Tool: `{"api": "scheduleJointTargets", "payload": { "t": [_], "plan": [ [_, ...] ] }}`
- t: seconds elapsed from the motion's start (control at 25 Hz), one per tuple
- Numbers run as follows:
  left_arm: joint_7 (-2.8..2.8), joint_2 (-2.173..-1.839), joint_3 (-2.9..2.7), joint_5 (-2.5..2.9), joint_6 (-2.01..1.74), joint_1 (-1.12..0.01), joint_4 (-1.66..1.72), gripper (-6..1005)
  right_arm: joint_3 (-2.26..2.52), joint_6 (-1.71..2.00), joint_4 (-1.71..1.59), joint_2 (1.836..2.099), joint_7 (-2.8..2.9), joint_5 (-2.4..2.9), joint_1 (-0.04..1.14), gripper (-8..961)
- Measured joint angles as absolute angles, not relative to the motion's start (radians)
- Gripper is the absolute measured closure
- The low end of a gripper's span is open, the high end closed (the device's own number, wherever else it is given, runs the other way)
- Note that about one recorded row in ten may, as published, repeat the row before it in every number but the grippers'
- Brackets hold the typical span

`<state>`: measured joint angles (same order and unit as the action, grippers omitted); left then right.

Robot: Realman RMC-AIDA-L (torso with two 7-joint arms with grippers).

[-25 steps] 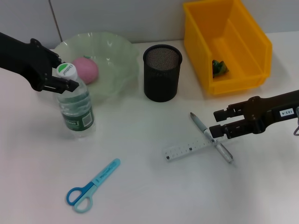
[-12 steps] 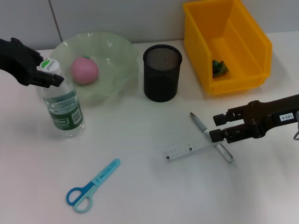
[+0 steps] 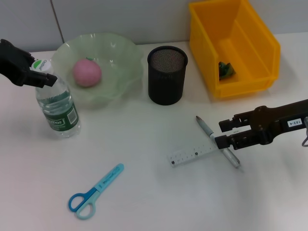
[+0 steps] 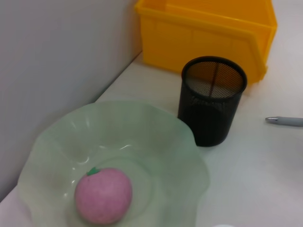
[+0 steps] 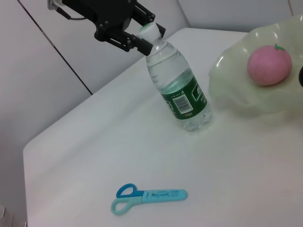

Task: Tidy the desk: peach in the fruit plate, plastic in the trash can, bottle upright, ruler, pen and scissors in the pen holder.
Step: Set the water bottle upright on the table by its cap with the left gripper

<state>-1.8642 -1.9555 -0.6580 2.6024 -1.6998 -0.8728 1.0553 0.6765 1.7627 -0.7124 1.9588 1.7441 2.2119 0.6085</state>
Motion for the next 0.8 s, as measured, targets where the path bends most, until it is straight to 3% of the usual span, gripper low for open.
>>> {"api": "scheduleJointTargets", "payload": {
  "t": [0.8],
  "plan": [
    [-1.865,-1.964,-0.681,2.608,-1.677,-0.873,1.043,381,0.678,1.757,-0.702,1.954,1.745,2.214,0.618,229]
  ]
}}
